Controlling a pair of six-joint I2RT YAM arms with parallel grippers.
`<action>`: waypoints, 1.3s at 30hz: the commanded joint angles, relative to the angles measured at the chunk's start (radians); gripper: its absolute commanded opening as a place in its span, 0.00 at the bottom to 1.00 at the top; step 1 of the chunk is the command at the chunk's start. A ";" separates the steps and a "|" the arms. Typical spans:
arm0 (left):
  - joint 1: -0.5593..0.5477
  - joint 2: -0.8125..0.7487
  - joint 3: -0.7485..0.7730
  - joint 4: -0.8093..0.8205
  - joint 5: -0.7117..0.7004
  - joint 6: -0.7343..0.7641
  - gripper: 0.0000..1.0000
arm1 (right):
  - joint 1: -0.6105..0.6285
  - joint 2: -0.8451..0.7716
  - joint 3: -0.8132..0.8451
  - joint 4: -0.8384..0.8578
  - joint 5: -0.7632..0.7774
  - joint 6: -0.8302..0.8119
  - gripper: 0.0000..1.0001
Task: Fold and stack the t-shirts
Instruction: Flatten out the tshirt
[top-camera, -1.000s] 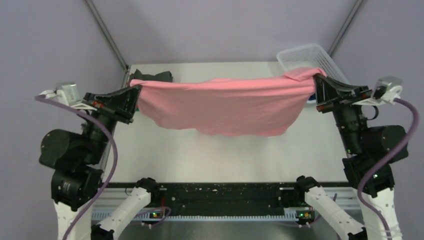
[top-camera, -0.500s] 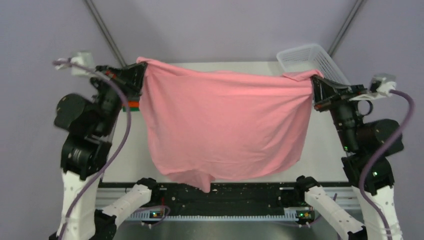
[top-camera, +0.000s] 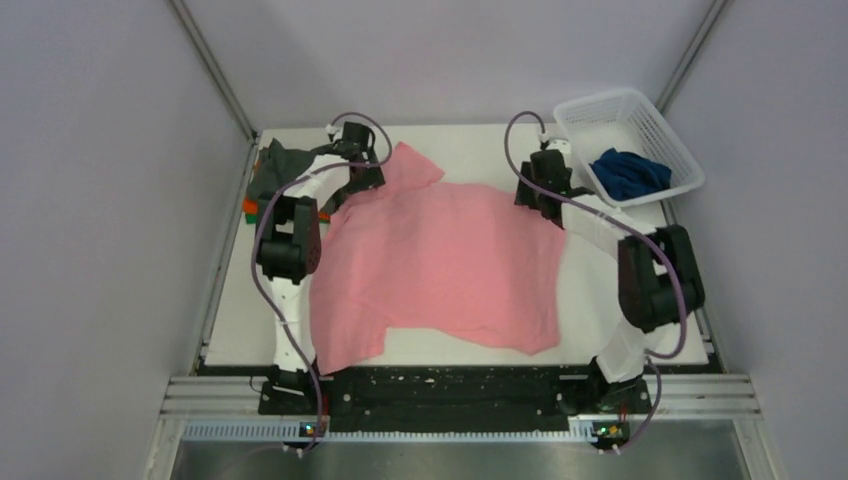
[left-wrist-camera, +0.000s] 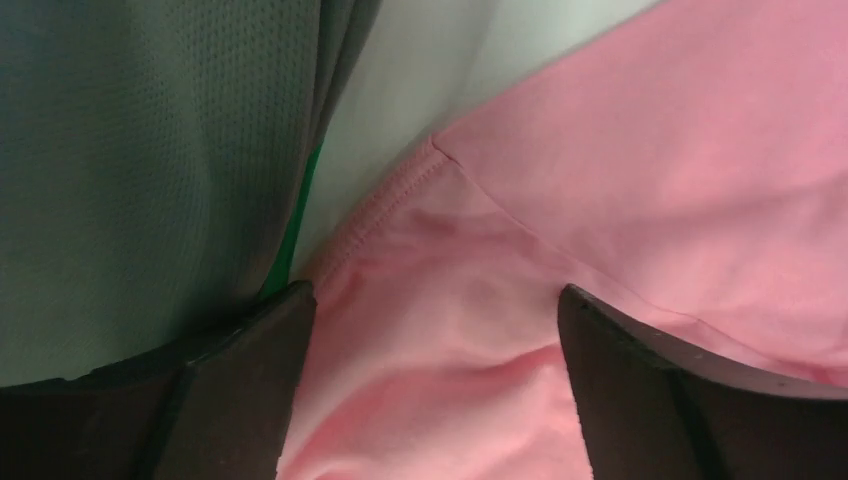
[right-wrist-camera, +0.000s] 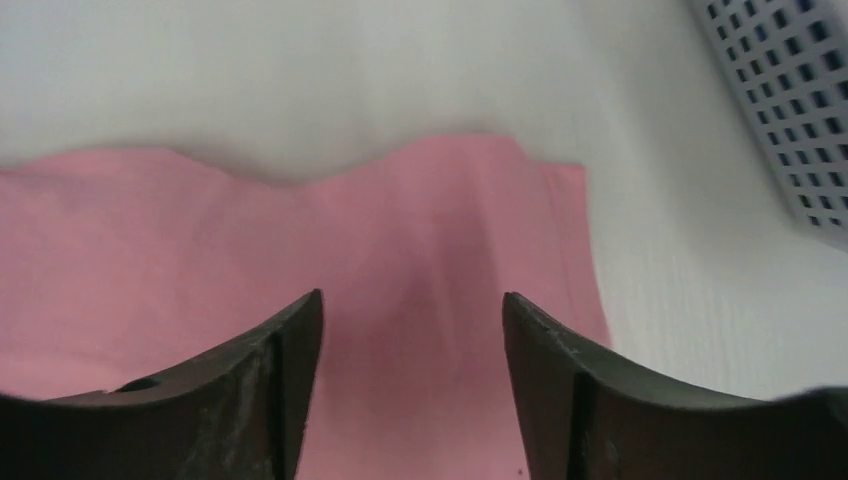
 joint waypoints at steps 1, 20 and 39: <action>0.006 0.005 0.188 -0.041 -0.008 -0.016 0.99 | -0.020 0.170 0.214 0.011 -0.006 0.010 0.76; -0.025 -0.550 -0.448 0.038 0.216 -0.079 0.99 | 0.007 -0.354 -0.310 -0.060 -0.407 0.143 0.99; -0.048 -0.325 -0.552 0.073 0.261 -0.238 0.97 | -0.065 0.145 -0.082 -0.042 -0.188 0.156 0.99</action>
